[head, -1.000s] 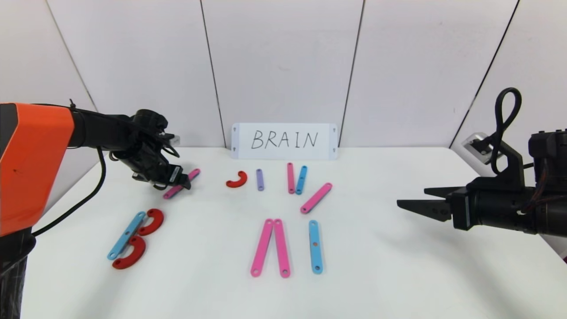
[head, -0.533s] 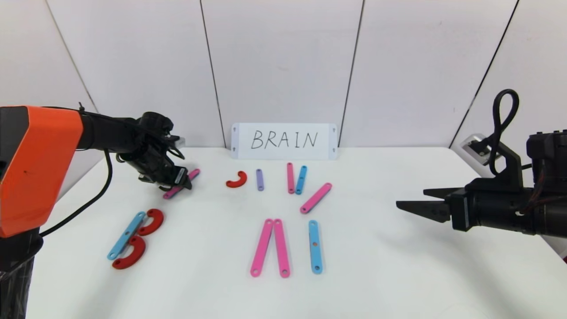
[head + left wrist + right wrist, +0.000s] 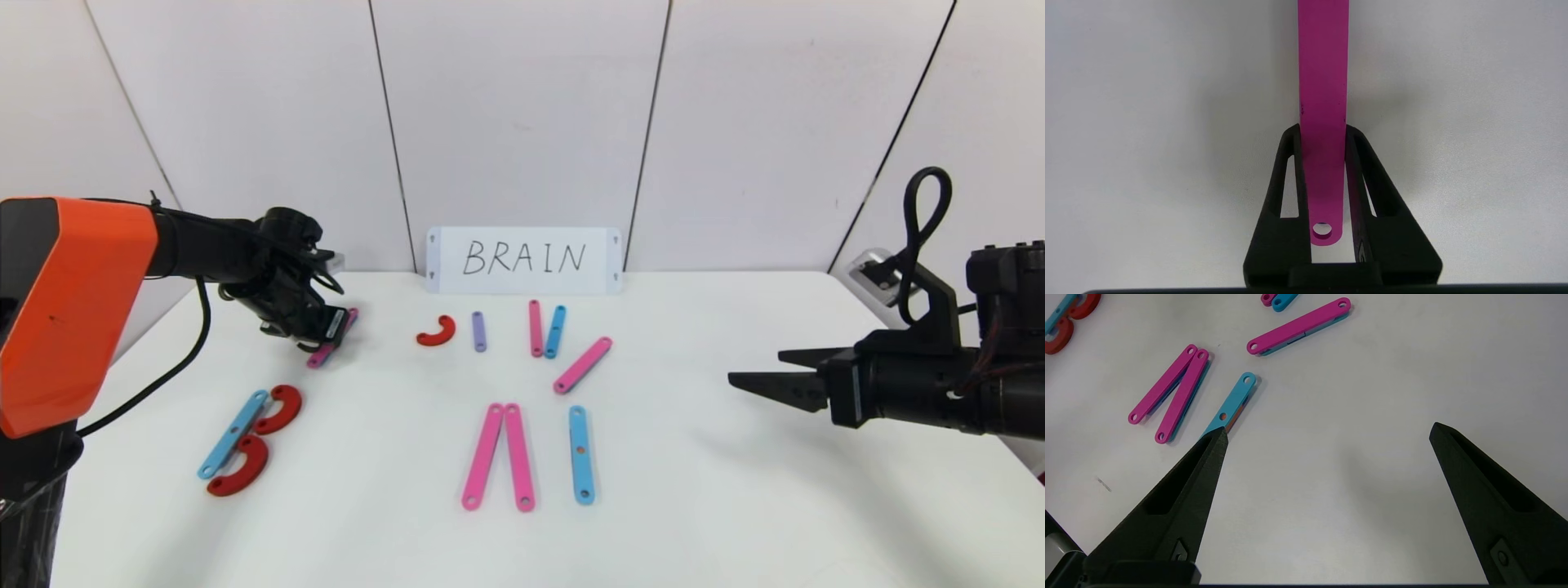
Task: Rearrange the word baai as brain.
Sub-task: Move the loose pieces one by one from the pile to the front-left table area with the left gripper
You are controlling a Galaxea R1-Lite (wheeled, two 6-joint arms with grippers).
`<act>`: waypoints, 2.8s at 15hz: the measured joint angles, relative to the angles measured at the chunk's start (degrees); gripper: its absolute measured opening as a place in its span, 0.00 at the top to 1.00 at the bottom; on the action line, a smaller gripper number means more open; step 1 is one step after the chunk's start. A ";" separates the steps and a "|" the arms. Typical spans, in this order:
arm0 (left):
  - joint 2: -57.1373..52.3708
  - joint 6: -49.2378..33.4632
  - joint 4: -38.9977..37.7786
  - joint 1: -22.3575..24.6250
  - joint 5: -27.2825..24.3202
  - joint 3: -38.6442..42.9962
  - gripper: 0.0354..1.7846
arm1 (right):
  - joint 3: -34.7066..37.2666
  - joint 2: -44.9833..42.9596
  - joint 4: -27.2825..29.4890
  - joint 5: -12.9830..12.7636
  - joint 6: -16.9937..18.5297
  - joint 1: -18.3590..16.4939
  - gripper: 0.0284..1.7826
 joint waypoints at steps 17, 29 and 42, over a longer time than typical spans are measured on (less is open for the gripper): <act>-22.20 -8.47 -1.82 -5.85 -0.49 24.45 0.85 | 0.01 0.54 0.02 -0.27 0.11 0.59 0.03; -29.79 -21.41 -8.80 -13.32 1.93 42.22 0.85 | 0.12 0.50 0.00 -0.27 0.11 0.59 0.03; -25.81 -21.71 -9.05 -14.97 2.04 43.97 0.84 | 0.30 0.48 0.02 -0.24 -0.05 0.59 0.03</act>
